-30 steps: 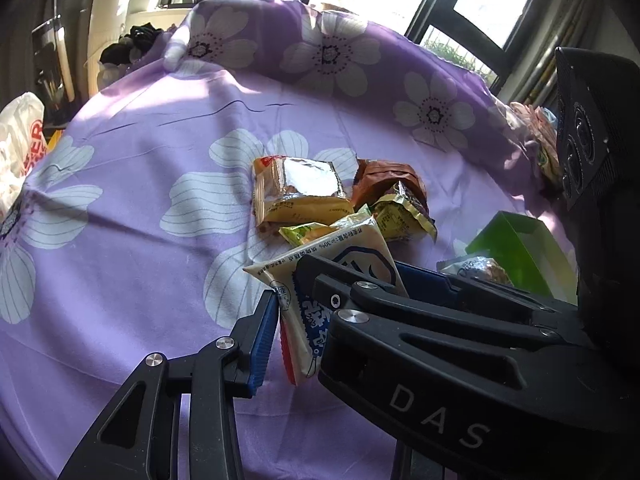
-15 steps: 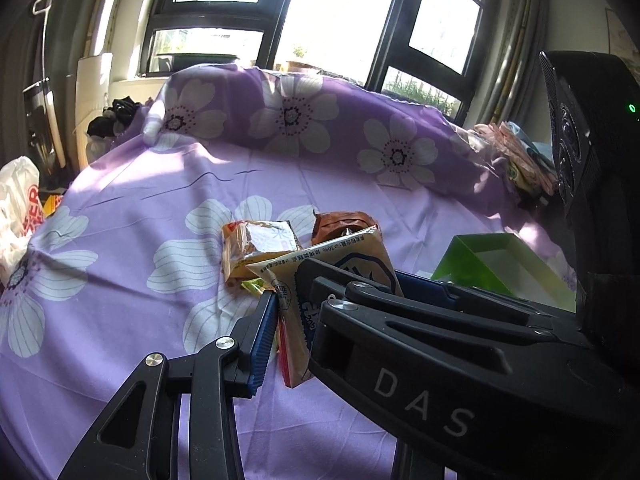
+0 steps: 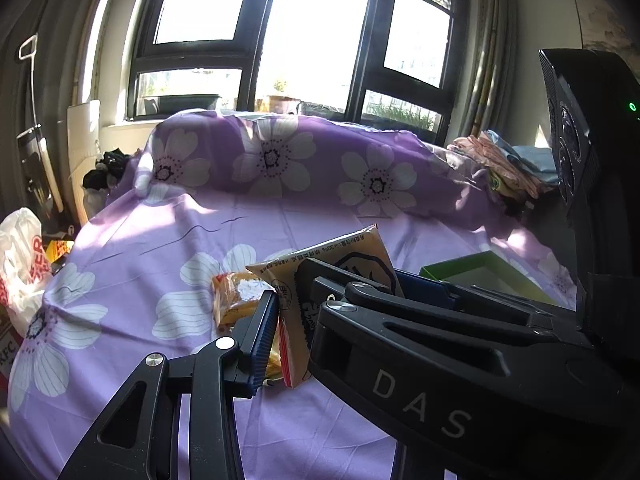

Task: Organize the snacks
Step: 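Grasp the white-and-blue biscuit bag with the right gripper and lift, then carry the biscuit bag over the green box with the right gripper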

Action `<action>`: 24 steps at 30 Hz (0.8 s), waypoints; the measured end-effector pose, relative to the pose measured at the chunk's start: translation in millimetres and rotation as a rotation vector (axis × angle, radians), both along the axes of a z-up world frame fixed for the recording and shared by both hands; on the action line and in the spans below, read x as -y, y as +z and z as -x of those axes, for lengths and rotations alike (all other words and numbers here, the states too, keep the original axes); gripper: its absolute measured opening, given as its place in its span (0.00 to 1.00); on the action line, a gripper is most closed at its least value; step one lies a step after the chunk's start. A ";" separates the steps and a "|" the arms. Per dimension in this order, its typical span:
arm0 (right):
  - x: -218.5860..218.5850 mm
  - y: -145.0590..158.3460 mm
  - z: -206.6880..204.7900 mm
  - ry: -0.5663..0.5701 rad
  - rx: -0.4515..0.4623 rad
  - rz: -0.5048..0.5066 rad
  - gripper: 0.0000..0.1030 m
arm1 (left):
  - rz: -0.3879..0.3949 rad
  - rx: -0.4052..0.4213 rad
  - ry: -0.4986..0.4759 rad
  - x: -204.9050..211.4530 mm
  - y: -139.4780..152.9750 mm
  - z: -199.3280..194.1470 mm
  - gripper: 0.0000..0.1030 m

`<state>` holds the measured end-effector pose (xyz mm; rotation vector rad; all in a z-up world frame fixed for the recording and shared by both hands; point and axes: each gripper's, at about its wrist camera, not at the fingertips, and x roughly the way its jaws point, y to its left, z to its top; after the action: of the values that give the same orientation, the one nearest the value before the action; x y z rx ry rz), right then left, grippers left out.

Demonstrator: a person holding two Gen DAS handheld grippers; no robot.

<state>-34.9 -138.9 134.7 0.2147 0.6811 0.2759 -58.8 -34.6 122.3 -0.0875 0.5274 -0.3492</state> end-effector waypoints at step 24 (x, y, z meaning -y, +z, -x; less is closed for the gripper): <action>76.8 44.9 26.8 -0.156 0.092 -0.066 0.48 | -0.045 0.097 -0.135 74.3 47.8 3.5 0.39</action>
<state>-61.7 -215.7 179.5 0.3145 0.5618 0.1580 -62.4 -108.9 170.1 0.0086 0.4459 -0.4707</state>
